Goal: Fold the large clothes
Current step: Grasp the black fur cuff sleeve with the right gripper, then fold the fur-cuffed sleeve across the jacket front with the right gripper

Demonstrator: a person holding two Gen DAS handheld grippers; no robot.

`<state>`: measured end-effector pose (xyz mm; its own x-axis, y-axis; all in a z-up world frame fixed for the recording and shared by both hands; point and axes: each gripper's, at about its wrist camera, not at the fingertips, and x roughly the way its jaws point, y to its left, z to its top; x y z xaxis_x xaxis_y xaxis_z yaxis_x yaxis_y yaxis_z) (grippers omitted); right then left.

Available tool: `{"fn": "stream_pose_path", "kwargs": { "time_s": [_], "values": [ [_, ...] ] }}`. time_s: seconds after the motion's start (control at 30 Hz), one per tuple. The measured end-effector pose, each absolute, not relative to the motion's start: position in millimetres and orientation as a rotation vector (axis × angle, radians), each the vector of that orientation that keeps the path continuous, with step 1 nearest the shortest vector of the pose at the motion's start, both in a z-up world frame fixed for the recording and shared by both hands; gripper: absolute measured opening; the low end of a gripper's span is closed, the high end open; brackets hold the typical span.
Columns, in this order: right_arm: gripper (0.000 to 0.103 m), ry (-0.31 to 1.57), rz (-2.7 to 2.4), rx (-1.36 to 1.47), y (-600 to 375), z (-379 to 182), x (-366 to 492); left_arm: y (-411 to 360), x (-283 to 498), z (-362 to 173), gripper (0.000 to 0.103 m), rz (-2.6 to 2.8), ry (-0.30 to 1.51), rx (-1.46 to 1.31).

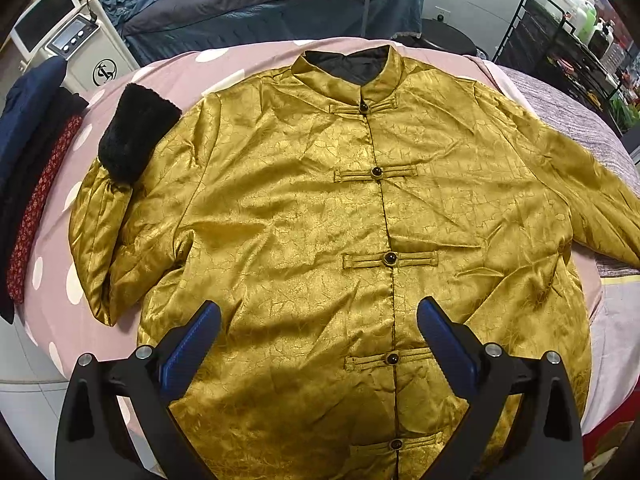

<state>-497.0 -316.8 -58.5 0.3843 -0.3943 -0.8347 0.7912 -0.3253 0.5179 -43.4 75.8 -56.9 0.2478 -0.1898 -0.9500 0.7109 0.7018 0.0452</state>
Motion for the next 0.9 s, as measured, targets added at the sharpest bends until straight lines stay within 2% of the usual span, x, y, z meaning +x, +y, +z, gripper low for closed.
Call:
{"fn": "stream_pose_path", "kwargs": {
  "time_s": [0.23, 0.47, 0.73, 0.9],
  "values": [
    [0.02, 0.464, -1.238, 1.215, -329, -1, -453, 78, -40, -59, 0.096, -0.657, 1.174, 0.5],
    [0.02, 0.631, -1.001, 0.768, -317, 71, -304, 87, -31, -60, 0.096, -0.639, 1.18, 0.458],
    [0.019, 0.802, -0.632, 0.402, -231, 81, -110, 115, -14, -56, 0.096, -0.578, 1.18, 0.385],
    [0.019, 0.894, -0.398, 0.219, -150, 67, -7, 142, -3, -54, 0.096, -0.506, 1.173, 0.339]
  ]
}}
